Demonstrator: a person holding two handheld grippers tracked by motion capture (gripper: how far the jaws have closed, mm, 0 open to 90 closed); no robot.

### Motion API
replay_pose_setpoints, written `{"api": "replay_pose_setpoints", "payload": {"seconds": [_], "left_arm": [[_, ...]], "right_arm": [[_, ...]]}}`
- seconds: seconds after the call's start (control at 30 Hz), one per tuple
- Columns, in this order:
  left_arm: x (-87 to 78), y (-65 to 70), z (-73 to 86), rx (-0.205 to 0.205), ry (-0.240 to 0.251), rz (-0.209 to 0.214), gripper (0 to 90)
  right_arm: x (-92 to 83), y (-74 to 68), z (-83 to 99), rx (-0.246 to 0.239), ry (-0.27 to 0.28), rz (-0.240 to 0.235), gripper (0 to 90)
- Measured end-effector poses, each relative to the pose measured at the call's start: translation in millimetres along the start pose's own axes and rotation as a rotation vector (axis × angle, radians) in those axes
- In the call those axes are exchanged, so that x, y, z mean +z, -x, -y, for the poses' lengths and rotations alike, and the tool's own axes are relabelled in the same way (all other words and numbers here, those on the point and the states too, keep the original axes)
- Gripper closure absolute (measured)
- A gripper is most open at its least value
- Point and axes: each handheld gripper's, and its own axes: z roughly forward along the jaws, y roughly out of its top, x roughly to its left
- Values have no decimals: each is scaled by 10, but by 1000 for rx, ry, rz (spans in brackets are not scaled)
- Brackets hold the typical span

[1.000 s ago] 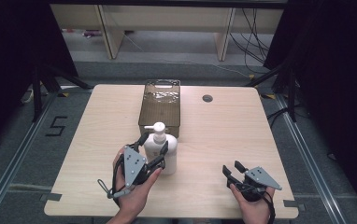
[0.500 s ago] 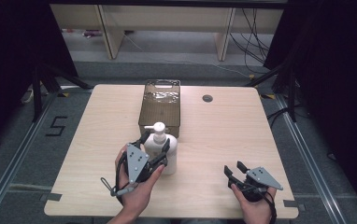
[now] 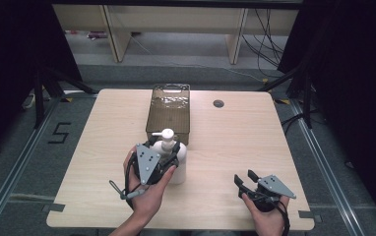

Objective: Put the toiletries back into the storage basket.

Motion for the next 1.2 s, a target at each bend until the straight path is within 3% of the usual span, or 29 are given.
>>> {"api": "replay_pose_setpoints", "payload": {"seconds": [0.23,0.33,0.37,0.47,0.53,0.7,0.8,0.83,0.87,1.0,1.03,1.2], "left_arm": [[28,16,-19,-1,-11,-1,378],[37,30,-33,0,-11,0,398],[39,34,-37,1,-12,1,407],[50,36,-45,2,-18,-1,436],[57,37,-46,2,-20,-2,457],[63,35,-43,-1,-25,1,494],[55,38,-54,-16,-23,1,516],[54,36,-56,-18,-24,1,520],[51,31,-59,-23,-27,1,524],[42,21,-68,-44,-30,0,550],[42,18,-69,-46,-30,0,559],[41,8,-75,-55,-32,3,581]], "right_arm": [[-10,-41,0,35,-24,-6,443],[-14,-44,-1,36,-32,0,442],[-10,-21,-2,8,-25,0,443],[-1,-11,2,-10,-20,-3,442],[10,-22,9,15,-19,-20,442],[27,-24,14,13,-17,-16,443],[26,-29,17,23,-15,-33,443],[30,-18,19,-7,-12,-2,442],[31,-18,20,-7,-13,-3,443],[24,-25,19,1,-17,-13,442],[17,-55,24,47,-30,-14,443],[23,-48,27,35,-29,-16,443]]}}
